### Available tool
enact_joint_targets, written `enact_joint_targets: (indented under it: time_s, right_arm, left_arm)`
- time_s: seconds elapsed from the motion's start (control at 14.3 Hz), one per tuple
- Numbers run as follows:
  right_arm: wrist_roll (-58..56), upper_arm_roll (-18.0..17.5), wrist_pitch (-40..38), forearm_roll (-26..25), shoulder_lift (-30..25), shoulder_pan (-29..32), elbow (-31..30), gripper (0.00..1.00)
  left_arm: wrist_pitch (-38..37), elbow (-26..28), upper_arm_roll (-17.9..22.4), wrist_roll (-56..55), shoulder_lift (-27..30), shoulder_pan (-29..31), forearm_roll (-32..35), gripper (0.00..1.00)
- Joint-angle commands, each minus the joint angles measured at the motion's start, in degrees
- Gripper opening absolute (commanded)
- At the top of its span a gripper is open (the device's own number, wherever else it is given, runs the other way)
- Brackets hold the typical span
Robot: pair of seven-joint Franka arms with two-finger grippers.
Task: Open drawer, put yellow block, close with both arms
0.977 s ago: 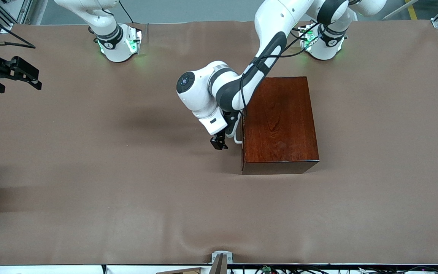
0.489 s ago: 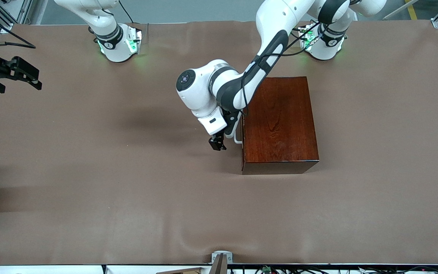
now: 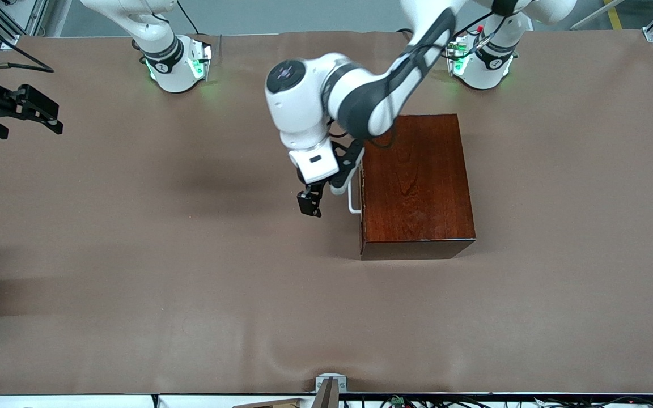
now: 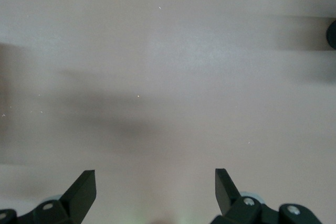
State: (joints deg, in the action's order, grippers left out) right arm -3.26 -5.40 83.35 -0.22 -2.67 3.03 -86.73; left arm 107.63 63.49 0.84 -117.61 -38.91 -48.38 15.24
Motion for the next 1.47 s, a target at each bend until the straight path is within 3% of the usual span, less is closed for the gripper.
enact_joint_targets:
  time_s: [0.0, 0.91, 1.4]
  right_arm:
    - [-0.43, -0.22, -0.3, -0.13, 0.56, 0.4, 1.12, 1.0]
    - [-0.43, -0.22, -0.21, 0.14, 0.56, 0.4, 1.12, 1.0]
    - [-0.43, -0.22, -0.3, 0.14, 0.56, 0.49, 1.12, 1.0]
  left_arm:
    - [0.21, 1.73, -0.4, 5.35, 4.79, 3.63, -3.02, 1.0]
    - [-2.51, 5.32, -0.49, 32.51, 18.24, 19.89, -14.53, 1.0]
    - [-4.97, 6.3, -0.49, 41.39, 19.66, 24.65, -15.42, 1.0]
